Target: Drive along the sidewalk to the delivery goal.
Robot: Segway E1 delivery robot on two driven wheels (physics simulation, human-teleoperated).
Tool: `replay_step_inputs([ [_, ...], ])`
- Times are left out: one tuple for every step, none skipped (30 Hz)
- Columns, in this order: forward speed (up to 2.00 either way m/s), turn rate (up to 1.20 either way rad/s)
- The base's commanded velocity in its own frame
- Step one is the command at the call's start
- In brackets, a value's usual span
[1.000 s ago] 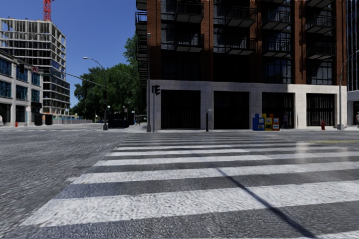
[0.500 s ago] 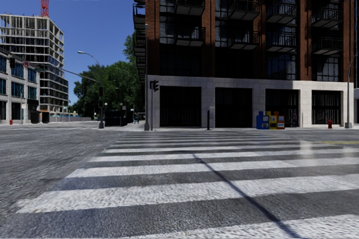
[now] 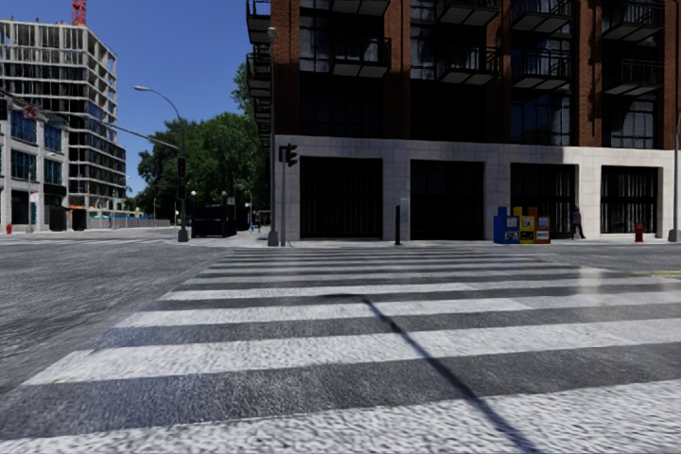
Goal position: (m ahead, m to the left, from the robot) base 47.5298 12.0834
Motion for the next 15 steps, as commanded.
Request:
replay_step_inputs([
  [1.66, 0.00],
  [1.66, 0.00],
  [1.66, 0.00],
  [1.66, 0.00],
  [1.66, 0.00],
  [1.66, 0.00],
  [1.66, 0.00],
  [1.66, 0.00],
  [1.66, 0.00],
  [1.66, 0.00],
  [1.66, 0.00],
  [1.66, 0.00],
  [1.66, 0.00],
  [1.66, 0.00],
  [1.66, 0.00],
])
